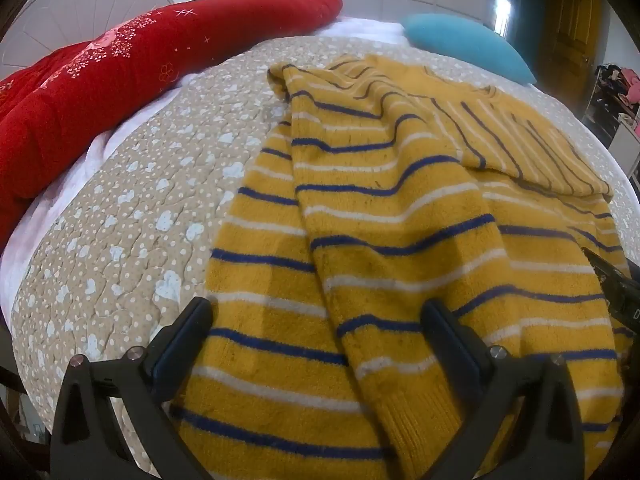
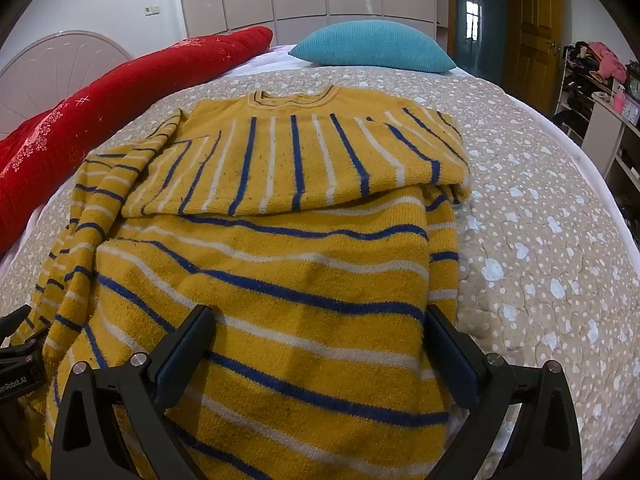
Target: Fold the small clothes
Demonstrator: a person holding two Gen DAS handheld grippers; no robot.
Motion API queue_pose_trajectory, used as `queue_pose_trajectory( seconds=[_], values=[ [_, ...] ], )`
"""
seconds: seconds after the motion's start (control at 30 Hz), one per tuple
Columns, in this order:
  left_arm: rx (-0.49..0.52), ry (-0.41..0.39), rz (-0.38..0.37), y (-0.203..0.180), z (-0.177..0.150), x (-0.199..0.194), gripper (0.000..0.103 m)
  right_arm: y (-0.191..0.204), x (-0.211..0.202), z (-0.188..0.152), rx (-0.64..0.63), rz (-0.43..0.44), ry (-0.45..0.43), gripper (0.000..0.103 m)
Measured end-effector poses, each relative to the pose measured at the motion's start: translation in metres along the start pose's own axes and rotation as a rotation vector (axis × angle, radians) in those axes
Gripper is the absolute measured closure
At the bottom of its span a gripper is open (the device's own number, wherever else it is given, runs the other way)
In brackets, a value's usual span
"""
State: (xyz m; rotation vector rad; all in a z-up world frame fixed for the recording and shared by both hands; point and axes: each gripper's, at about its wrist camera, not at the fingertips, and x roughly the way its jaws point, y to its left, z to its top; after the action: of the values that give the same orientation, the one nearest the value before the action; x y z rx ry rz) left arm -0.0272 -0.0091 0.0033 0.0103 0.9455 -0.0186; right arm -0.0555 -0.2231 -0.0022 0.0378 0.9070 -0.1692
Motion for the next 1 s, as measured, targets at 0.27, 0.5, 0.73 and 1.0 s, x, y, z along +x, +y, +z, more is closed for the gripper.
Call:
queue_pose_trajectory(
  seconds=[0.27,0.5,0.73,1.0],
  values=[
    [0.001,-0.006,0.001,0.0,-0.002,0.0,0.0,0.0,0.0,0.0,0.0,0.0,0.0,0.0],
    [-0.108,-0.009,-0.13,0.024,0.006,-0.028,0.001,0.001,0.0,0.0,0.001,0.001,0.0,0.0],
    [-0.044,-0.084,-0.295,0.011,0.016,-0.057,0.016,0.0,-0.001,-0.001,0.001,0.001,0.0,0.0],
    [-0.035,0.048,-0.334,0.006,0.027,-0.019,0.09,-0.002,-0.001,0.001,-0.002,-0.003,0.002,0.0]
  ],
)
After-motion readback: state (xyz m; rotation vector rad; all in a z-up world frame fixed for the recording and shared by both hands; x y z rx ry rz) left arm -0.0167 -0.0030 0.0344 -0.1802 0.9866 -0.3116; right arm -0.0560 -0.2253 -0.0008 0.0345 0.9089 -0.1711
